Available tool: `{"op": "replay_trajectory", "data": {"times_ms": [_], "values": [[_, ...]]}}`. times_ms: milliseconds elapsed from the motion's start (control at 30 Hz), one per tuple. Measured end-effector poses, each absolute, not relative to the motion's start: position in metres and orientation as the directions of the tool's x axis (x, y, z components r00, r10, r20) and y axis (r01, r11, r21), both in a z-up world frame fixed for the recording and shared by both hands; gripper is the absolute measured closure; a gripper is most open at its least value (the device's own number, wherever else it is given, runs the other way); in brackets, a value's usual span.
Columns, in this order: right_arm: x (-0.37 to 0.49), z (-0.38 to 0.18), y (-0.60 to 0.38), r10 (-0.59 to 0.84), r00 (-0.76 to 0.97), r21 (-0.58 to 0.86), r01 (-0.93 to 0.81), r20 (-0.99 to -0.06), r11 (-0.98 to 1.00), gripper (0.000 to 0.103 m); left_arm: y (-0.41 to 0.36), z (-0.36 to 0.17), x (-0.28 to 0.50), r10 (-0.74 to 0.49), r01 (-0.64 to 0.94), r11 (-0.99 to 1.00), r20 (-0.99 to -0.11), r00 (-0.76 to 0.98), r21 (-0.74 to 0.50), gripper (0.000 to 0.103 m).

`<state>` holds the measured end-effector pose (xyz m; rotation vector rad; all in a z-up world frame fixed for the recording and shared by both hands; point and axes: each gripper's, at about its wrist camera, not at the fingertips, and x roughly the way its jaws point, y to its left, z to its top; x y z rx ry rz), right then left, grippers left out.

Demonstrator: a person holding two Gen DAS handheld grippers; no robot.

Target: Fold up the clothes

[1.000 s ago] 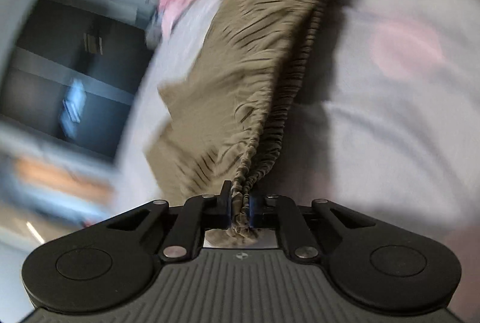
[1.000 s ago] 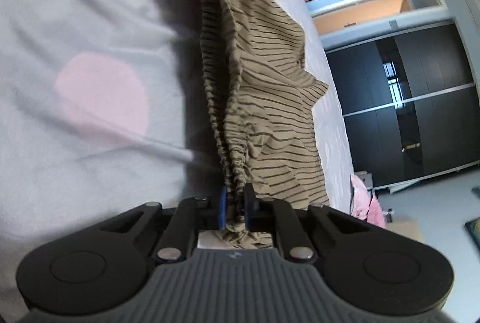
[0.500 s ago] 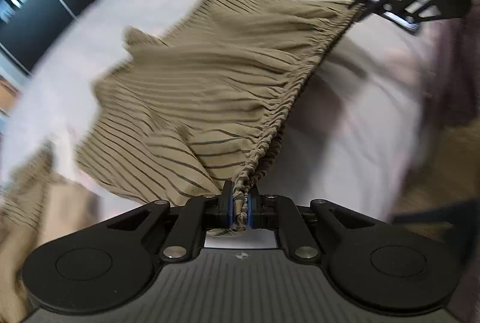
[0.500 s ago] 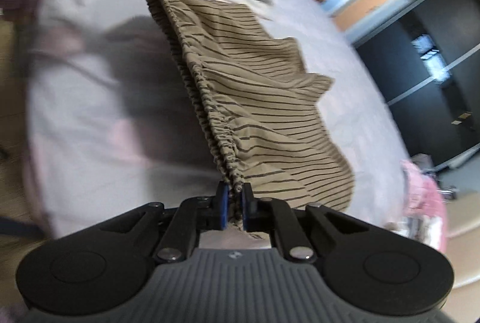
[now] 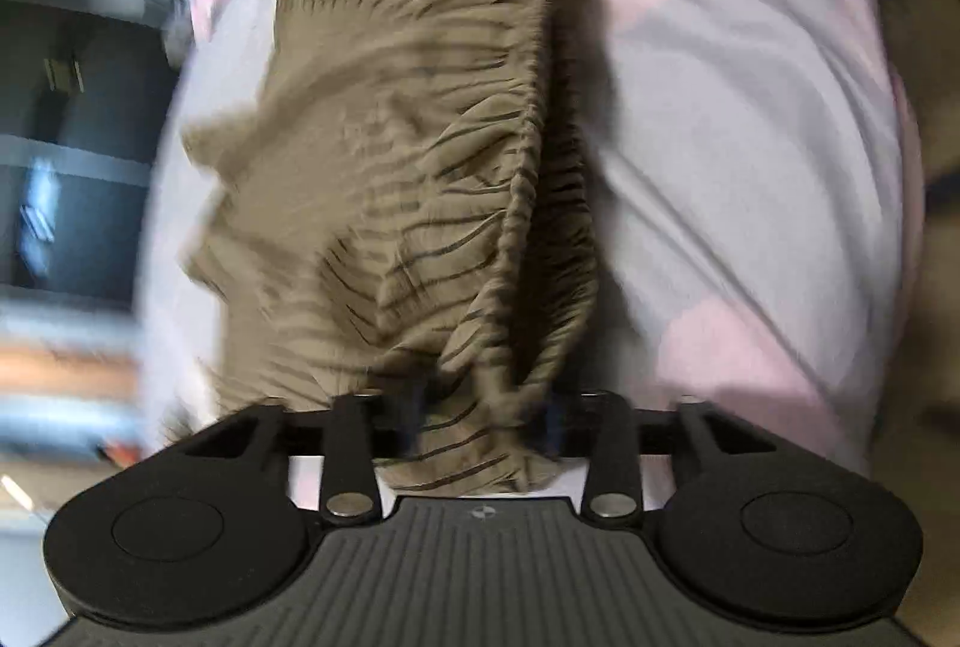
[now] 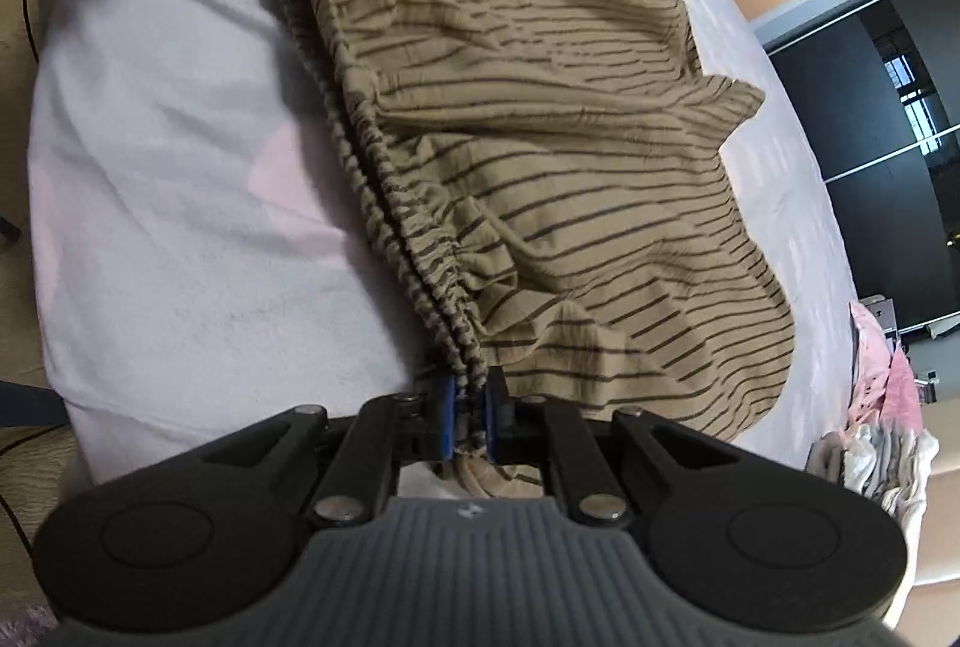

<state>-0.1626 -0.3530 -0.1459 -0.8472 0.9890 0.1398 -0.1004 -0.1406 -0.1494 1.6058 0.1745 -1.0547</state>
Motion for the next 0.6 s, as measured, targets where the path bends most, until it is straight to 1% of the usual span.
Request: {"op": "replay_trajectory", "data": {"times_ms": [100,200,300,367,400,467,600], "values": [[-0.165,-0.148,-0.352,-0.260,0.567,-0.562,-0.459,-0.782,0.689,0.092,-0.128,-0.150,-0.114,-0.457,0.534,-0.372,-0.650,0.606,0.759,0.057],[-0.169,-0.149,-0.350,-0.261,0.566,-0.561,-0.456,-0.782,0.691,0.092,-0.119,-0.143,-0.126,-0.481,0.509,-0.359,-0.623,0.617,0.782,0.057],[-0.171,-0.150,-0.348,-0.264,0.565,-0.564,-0.459,-0.782,0.687,0.092,-0.116,-0.135,-0.135,-0.467,0.558,-0.323,-0.642,0.608,0.764,0.060],[-0.169,-0.149,-0.348,-0.266,0.564,-0.565,-0.460,-0.782,0.685,0.092,-0.116,-0.135,-0.133,-0.435,0.586,-0.306,-0.658,0.615,0.750,0.070],[-0.168,-0.150,-0.349,-0.267,0.564,-0.566,-0.460,-0.781,0.685,0.092,-0.115,-0.134,-0.133,-0.420,0.596,-0.305,-0.666,0.616,0.743,0.072],[-0.167,-0.150,-0.348,-0.268,0.565,-0.568,-0.460,-0.780,0.683,0.092,-0.107,-0.126,-0.142,-0.408,0.617,-0.302,-0.684,0.605,0.726,0.078],[-0.169,-0.150,-0.347,-0.273,0.567,-0.575,-0.463,-0.777,0.675,0.092,-0.104,-0.124,-0.147,-0.403,0.671,-0.300,-0.728,0.555,0.678,0.080]]}}
